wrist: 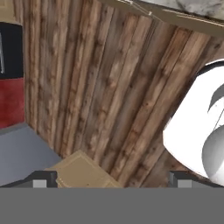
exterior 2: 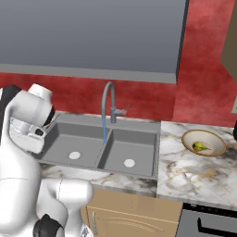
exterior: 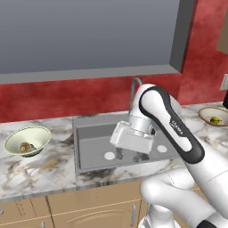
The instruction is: Pick the mushrooms from the sink and place them in one bowl. Place the pear in the other bowl. Then turn off the sink faucet.
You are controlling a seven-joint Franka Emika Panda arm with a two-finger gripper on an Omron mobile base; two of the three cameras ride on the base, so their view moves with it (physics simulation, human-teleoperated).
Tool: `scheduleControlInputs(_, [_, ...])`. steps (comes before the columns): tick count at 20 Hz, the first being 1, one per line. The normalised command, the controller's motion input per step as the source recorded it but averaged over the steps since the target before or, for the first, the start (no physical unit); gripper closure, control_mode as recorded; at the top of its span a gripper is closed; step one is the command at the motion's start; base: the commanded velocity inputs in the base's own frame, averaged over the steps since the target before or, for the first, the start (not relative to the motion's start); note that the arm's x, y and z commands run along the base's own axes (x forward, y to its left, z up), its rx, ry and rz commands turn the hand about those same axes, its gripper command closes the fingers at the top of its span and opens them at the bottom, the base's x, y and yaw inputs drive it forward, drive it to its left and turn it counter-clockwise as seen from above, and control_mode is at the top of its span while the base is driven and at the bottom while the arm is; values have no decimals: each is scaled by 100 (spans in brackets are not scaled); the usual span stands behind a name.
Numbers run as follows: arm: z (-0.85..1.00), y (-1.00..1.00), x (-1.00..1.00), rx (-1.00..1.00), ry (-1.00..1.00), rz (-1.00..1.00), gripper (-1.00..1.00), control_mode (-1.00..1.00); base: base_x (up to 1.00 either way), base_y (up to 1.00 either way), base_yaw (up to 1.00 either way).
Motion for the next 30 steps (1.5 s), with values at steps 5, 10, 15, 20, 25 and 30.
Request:
scheduleControlInputs(5, [0, -100, 10, 6, -8, 13, -100, -100, 0, 0, 0])
scheduleControlInputs(10, [1, -97, 17, 3, -17, 13, -100, -100, 0, 0, 0])
scheduleControlInputs(15, [2, -89, 19, 1, -23, 14, -100, -100, 0, 0, 0])
scheduleControlInputs(20, [3, -86, 15, 1, -30, 16, -100, -100, 0, 0, 0])
scheduleControlInputs(25, [6, -82, 18, 2, -38, 20, -100, -100, 0, 0, 0])
scheduleControlInputs(30, [1, -67, 35, 7, -42, 22, -100, -100, 0, 0, 0])
